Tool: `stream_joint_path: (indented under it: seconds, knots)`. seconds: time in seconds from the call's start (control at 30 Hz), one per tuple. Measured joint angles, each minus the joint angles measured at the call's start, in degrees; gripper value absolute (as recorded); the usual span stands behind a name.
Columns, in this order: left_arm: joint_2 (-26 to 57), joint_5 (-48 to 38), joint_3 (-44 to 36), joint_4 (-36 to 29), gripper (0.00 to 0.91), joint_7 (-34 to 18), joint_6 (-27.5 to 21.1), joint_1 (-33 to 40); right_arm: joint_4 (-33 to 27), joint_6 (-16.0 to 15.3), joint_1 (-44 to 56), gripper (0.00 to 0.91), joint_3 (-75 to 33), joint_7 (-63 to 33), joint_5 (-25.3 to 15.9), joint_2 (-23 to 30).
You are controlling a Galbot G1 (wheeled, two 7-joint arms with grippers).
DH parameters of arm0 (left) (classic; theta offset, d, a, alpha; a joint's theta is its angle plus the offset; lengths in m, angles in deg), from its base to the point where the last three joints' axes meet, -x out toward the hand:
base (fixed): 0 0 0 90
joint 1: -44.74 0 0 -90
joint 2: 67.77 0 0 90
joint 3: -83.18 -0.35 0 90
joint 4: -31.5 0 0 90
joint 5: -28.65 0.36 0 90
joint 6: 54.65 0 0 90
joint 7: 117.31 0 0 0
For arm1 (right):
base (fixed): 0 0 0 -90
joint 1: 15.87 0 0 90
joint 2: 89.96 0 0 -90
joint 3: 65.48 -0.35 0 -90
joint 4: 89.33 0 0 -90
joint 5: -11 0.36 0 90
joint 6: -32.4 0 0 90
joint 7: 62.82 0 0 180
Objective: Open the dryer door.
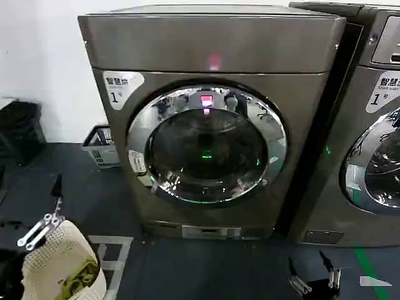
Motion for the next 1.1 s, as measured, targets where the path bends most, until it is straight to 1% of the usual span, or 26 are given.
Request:
stream_joint_path:
  seconds: [0.1, 0.2, 0.43, 0.53, 0.67, 0.93, 1.1]
  knots:
    - [0.08, 0.01, 0.0, 0.0, 0.907, 0.0, 0.01, 0.05, 0.7, -0.84, -0.99, 0.907, 1.18, 0.09, 2.29, -1.51]
    - [0.17, 0.03, -0.15, -0.05, 0.907, 0.09, -0.02, 0.05, 1.05, -1.13, -1.77, 0.907, 2.08, 0.13, 3.43, -3.07]
    - [0.28, 1.08, -1.17, -0.32, 0.907, 0.37, -0.03, -0.22, 1.95, -2.09, -4.94, 0.907, 4.84, 0.69, 7.76, -10.16]
    - [0.21, 1.22, -1.37, -0.39, 0.907, 0.4, -0.02, -0.21, 1.16, -2.57, -6.65, 0.907, 5.93, 0.52, 9.14, -13.69]
    - [0.21, 1.36, -1.45, -0.42, 0.907, 0.42, -0.01, -0.29, -0.02, -3.62, -10.07, 0.907, 7.56, -0.26, 13.2, -18.0]
    - [0.08, 1.82, -1.94, -0.48, 0.907, 0.99, 0.02, -0.42, -2.08, -5.31, -18.66, 0.907, 12.33, -1.01, 20.39, -24.66]
    - [-0.17, 2.71, -2.86, -0.6, 0.907, 1.24, 0.05, -0.43, -3.51, -5.75, -24.47, 0.907, 16.52, -1.15, 23.17, -28.31]
